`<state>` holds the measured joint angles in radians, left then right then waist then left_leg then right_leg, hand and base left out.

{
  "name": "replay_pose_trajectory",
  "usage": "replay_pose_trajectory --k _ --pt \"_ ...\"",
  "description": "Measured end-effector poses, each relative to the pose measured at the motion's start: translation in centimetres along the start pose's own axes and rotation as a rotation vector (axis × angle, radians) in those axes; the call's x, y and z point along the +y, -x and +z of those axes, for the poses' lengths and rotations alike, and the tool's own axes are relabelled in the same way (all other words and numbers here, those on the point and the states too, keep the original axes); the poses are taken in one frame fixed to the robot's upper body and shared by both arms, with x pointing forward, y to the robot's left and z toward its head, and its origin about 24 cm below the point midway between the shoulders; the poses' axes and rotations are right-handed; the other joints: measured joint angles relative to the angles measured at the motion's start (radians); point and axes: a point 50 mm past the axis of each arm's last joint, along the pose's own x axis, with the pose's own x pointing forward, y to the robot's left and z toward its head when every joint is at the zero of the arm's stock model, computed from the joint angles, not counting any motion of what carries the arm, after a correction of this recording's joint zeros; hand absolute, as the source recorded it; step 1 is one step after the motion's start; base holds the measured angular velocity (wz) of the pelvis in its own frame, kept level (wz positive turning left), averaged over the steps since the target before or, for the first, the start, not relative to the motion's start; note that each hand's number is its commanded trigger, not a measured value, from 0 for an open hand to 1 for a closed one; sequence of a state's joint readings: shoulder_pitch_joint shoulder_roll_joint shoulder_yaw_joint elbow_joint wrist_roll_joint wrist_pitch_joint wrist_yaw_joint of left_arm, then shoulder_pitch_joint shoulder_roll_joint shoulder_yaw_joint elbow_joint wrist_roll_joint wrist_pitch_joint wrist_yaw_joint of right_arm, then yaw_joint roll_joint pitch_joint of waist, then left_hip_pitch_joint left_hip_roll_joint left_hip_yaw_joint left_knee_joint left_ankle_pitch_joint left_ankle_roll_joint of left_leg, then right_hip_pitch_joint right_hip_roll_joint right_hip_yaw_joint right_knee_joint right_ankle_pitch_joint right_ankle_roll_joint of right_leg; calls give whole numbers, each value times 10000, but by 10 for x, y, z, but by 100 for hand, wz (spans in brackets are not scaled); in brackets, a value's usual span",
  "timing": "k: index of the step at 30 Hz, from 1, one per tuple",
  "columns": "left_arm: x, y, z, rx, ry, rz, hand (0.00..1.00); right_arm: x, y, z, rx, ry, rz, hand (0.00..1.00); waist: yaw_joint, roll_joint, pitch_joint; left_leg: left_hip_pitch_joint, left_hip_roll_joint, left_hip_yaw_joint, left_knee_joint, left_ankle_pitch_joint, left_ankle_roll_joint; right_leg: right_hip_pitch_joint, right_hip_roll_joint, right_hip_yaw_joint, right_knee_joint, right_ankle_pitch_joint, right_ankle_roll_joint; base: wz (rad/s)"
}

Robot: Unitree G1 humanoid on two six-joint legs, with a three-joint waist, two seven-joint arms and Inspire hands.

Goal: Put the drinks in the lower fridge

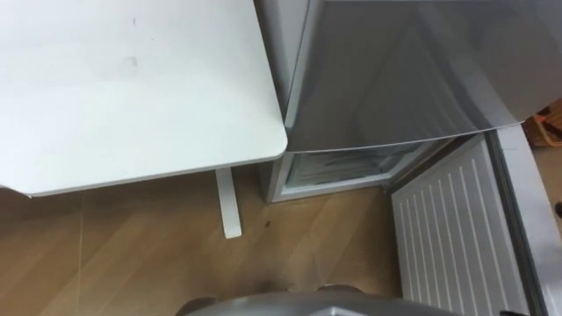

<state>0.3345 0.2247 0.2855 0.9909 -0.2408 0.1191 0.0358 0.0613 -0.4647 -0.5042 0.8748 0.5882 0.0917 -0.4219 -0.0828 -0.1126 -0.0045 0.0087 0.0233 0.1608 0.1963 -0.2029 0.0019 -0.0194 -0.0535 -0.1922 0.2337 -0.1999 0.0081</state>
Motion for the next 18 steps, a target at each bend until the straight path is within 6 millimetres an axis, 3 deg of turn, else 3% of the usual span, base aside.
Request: replay_pose_trajectory --k 10,14,18 --pt "5 1 -5 191 4 120 0 -28 -8 -28 1630 419 -711 0 -3 -26 -18 40 -6 -18 8 4 0 66 3 11 26 15 -21 1" --pt "9 1 -8 295 113 253 0 -41 -8 -39 2168 479 -868 0 65 -140 -1 63 11 -16 13 3 -3 123 37 35 31 17 -23 1" --pt "13 1 -13 468 110 357 0 -48 -7 -50 2592 324 -677 0 63 -105 41 197 23 -19 6 -26 -26 246 58 24 -122 30 -22 0"
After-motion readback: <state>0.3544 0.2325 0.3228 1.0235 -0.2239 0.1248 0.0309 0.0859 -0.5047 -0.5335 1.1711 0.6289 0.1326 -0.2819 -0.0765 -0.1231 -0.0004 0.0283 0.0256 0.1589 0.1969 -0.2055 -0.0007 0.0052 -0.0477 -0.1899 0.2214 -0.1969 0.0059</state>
